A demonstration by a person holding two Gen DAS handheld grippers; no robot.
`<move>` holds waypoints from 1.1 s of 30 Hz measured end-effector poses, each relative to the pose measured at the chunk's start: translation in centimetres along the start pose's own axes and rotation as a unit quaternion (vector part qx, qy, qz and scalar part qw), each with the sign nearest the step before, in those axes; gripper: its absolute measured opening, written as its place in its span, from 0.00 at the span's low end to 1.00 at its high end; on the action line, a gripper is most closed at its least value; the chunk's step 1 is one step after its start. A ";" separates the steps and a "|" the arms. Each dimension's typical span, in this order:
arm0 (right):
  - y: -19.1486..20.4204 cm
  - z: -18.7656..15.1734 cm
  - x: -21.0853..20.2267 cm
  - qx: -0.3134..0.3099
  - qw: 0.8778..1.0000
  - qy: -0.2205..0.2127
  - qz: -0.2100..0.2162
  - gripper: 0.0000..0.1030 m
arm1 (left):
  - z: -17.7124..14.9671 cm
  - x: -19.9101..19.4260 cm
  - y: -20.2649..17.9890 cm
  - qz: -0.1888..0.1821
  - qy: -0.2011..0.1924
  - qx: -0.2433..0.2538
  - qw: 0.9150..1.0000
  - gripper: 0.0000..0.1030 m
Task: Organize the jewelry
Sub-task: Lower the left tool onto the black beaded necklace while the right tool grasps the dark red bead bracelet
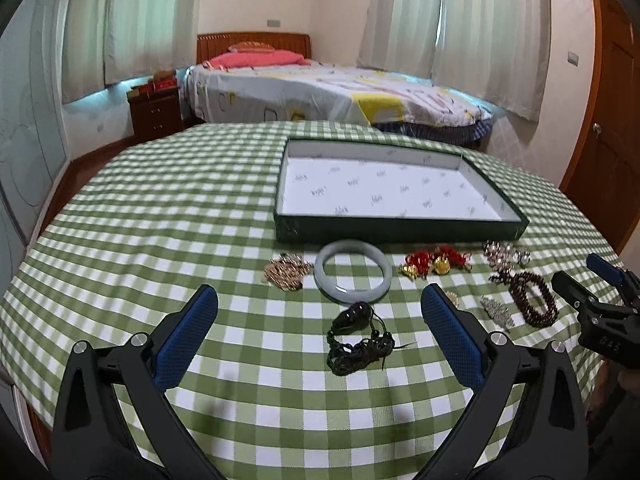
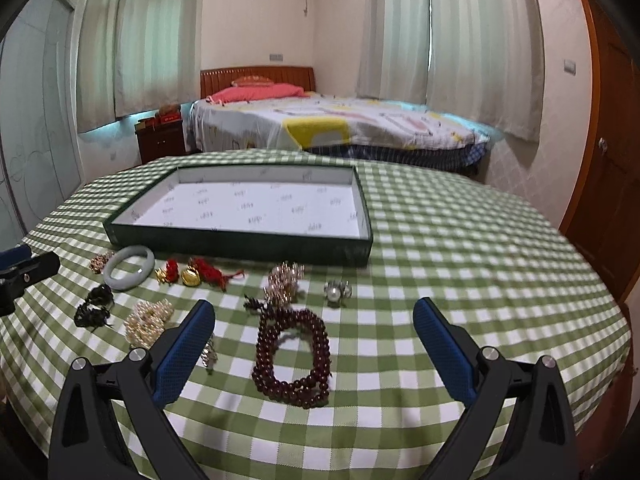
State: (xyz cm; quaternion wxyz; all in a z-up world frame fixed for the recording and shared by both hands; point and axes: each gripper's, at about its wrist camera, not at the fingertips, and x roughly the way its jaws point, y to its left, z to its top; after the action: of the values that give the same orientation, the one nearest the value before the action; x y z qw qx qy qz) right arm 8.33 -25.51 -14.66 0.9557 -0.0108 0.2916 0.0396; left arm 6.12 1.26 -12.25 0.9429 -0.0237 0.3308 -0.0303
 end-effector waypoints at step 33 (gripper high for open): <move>0.7 -1.5 4.1 -0.009 0.995 0.093 0.040 0.38 | -0.4 4.8 -0.5 -0.007 0.080 0.011 0.997 0.73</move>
State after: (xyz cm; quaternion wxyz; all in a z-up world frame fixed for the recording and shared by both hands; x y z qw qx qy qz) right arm 10.81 -24.62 -18.18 0.9221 -0.0114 0.3787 0.0788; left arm 9.57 0.43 -15.47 0.9132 -0.0136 0.4050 -0.0425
